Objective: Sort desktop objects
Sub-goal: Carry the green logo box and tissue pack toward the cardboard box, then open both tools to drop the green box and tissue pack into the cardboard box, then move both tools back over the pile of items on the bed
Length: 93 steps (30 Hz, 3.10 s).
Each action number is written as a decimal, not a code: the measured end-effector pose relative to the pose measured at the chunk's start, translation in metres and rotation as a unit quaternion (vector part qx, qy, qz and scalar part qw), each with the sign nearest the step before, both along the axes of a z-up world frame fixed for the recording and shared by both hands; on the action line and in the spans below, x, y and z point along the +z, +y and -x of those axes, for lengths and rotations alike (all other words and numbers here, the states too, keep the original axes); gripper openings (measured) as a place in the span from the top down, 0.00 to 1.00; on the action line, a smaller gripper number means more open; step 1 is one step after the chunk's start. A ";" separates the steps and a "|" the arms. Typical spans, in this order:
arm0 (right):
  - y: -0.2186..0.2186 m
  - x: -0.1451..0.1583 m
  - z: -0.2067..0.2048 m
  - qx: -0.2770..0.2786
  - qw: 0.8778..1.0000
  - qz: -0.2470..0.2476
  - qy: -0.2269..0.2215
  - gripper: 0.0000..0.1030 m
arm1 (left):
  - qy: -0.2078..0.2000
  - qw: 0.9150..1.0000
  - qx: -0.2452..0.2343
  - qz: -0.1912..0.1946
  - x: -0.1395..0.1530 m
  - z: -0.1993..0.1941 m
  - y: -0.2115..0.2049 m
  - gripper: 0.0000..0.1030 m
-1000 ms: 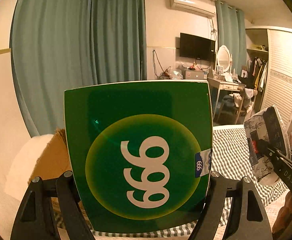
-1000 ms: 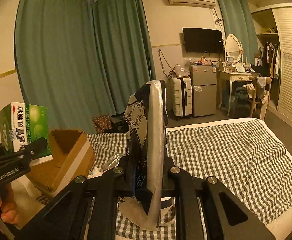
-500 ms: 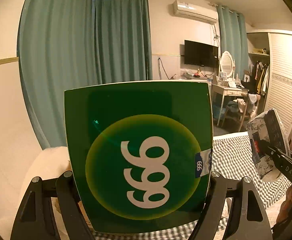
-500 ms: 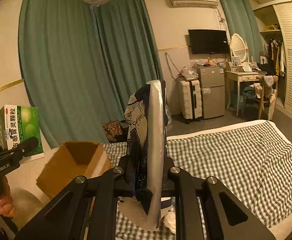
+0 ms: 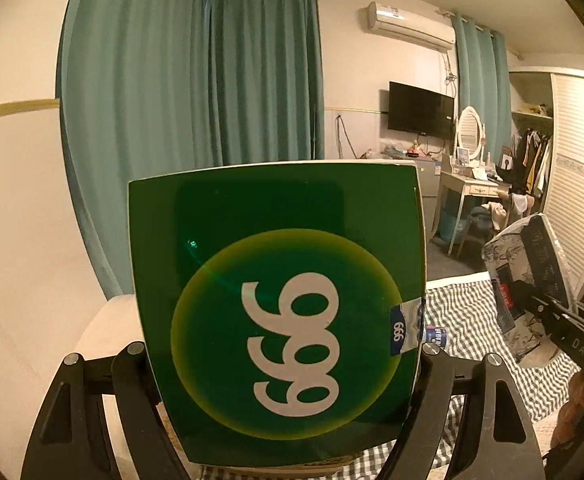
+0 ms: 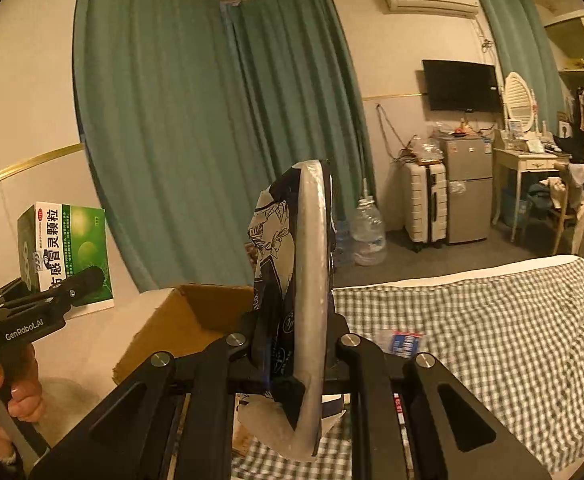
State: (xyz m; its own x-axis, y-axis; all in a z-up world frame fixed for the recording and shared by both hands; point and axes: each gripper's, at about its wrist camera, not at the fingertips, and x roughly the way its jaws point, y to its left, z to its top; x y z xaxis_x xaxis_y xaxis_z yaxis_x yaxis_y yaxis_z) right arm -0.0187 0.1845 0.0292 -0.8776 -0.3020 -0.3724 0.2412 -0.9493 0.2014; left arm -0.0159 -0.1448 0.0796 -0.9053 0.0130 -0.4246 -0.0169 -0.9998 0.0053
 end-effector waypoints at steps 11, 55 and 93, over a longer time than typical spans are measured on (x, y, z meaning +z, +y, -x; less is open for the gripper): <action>-0.068 -0.025 0.036 0.048 0.999 -0.003 -0.021 0.87 | -0.063 0.998 0.008 -0.022 -0.036 0.026 -0.032 0.20; -0.109 -0.118 0.100 0.119 0.987 -0.038 -0.099 0.38 | -0.165 0.984 0.065 0.004 -0.092 0.086 -0.021 0.09; 0.132 -0.017 0.011 -0.029 0.994 -0.101 0.007 0.00 | -0.080 0.996 -0.031 -0.027 -0.015 0.045 0.188 0.00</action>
